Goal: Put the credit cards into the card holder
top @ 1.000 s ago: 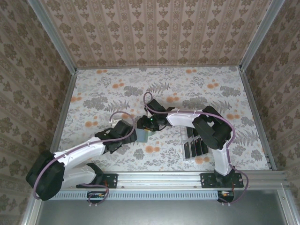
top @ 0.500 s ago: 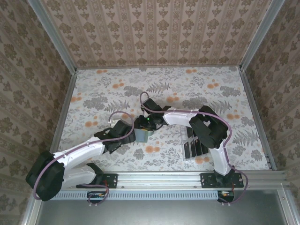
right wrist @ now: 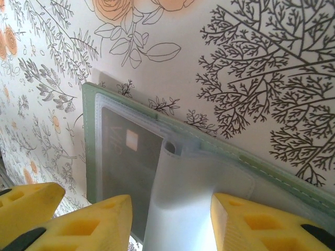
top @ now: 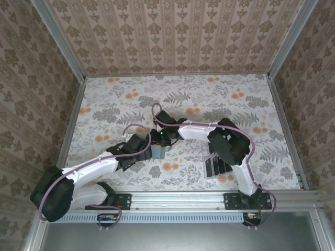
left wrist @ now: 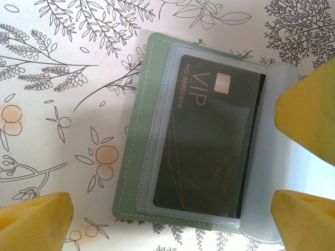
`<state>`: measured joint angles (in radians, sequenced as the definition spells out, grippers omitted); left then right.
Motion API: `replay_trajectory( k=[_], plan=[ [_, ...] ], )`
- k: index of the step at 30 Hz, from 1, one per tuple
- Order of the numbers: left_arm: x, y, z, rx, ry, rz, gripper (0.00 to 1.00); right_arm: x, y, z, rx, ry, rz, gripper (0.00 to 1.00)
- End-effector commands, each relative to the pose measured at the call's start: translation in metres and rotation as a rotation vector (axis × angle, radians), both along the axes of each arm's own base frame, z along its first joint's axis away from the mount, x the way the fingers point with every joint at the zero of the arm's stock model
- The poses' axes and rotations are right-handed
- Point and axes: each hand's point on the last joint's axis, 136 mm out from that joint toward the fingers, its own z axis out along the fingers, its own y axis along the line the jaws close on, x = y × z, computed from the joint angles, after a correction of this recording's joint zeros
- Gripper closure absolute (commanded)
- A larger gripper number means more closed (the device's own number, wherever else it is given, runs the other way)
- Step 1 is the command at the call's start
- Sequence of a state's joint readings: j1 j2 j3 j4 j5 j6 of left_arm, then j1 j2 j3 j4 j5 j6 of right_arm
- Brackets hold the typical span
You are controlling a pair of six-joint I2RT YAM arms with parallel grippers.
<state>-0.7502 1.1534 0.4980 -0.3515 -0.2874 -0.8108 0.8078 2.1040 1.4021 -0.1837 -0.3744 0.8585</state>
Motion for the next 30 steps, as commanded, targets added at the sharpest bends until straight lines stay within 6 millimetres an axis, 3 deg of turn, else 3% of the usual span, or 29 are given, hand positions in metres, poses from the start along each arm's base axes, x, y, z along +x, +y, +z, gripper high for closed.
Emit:
replay_trajectory(
  k=[1,13,20,30],
  plan=[
    [0.009,-0.004,0.007,0.001,-0.020,-0.015,0.00,-0.002,0.008,-0.001,0.007,0.014,0.014,0.54],
    [0.018,-0.012,0.000,0.001,-0.022,-0.038,0.00,-0.001,0.013,0.001,0.033,0.016,0.001,0.55],
    [0.013,-0.005,-0.014,0.021,0.006,-0.011,0.00,0.000,0.013,0.003,0.042,0.014,0.002,0.55],
    [0.002,0.010,-0.031,0.025,0.050,0.059,0.03,0.004,0.001,0.038,0.094,-0.057,-0.048,0.53]
  ],
)
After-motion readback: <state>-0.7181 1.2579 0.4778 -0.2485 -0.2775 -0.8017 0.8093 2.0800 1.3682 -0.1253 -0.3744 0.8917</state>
